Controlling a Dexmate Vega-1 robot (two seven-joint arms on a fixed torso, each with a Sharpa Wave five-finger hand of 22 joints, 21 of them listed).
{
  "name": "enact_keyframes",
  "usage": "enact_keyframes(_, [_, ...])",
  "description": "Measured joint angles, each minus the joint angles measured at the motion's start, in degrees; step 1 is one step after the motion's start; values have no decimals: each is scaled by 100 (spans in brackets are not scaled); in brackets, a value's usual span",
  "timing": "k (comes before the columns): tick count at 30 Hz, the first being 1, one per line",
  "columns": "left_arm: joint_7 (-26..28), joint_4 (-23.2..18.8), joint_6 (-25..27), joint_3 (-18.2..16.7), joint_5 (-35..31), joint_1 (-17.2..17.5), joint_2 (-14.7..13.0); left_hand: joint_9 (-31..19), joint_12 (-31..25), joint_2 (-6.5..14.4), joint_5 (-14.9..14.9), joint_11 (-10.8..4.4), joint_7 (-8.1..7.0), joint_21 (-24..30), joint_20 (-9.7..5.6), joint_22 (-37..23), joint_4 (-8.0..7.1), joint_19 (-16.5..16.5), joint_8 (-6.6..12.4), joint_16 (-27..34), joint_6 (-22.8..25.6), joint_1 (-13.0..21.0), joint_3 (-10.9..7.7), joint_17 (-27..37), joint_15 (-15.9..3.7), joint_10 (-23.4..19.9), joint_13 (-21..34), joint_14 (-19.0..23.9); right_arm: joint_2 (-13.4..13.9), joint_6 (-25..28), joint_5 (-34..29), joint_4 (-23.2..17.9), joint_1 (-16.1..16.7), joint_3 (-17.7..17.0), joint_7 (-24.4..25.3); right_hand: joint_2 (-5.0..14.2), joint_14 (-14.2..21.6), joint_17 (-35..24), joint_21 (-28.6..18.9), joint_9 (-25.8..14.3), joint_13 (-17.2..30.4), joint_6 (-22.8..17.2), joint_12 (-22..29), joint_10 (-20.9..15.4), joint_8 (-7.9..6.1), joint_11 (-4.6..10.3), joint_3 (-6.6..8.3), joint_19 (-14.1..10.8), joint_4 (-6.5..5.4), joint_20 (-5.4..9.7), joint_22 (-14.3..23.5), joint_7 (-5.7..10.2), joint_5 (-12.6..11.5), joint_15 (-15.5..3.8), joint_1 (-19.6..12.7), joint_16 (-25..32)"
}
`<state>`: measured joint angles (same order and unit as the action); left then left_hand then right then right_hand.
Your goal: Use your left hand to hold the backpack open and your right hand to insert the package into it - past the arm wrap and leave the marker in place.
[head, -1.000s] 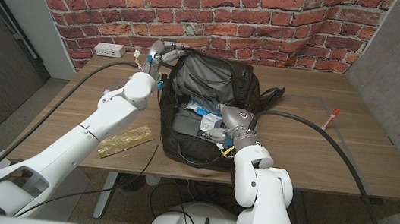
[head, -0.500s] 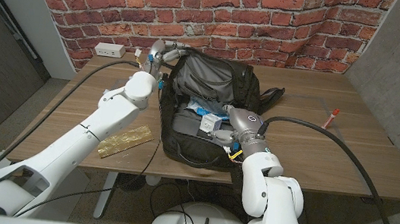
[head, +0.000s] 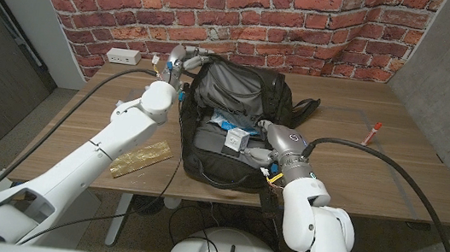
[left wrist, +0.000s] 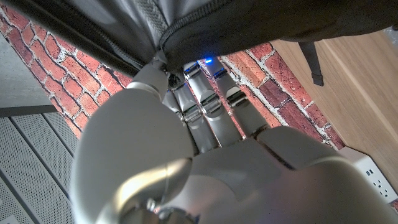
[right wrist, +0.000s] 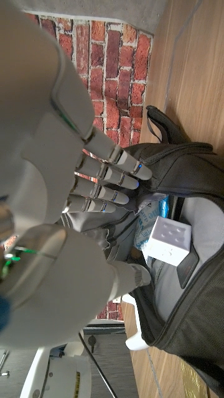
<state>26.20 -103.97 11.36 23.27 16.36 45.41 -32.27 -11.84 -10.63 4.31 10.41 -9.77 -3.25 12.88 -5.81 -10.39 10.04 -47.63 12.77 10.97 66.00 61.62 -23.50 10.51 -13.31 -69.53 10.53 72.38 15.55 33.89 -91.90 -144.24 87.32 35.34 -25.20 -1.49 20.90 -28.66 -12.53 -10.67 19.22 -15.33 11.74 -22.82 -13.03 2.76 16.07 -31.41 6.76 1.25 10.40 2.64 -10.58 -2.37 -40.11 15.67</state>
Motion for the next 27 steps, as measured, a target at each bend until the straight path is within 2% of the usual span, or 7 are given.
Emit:
enact_keyframes(9, [79, -80, 64, -21, -14, 57, -2, -2, 0, 0, 0, 1, -1, 0, 0, 0, 0, 0, 19, 0, 0, -1, 0, 4, 0, 1, 2, 0, 241, 41, 500, -155, 155, -313, 306, 45, 0, 27, 0, 0, -36, -57, 0, -94, 0, -32, 0, 31, 0, 31, 0, -57, 0, 0, 45, 0])
enact_keyframes(27, [192, -272, 178, -51, -20, 181, 12, -4, 12, 6, -6, -1, -3, 0, 0, -1, 0, 0, 18, -4, 0, -10, 0, 4, 0, -1, 1, 0, 754, 193, 1655, -309, 320, -878, 1130, 51, 55, 53, 0, -1, -62, -156, 35, -164, 0, -41, -17, 31, -17, 30, 0, -48, 0, 10, 101, 1])
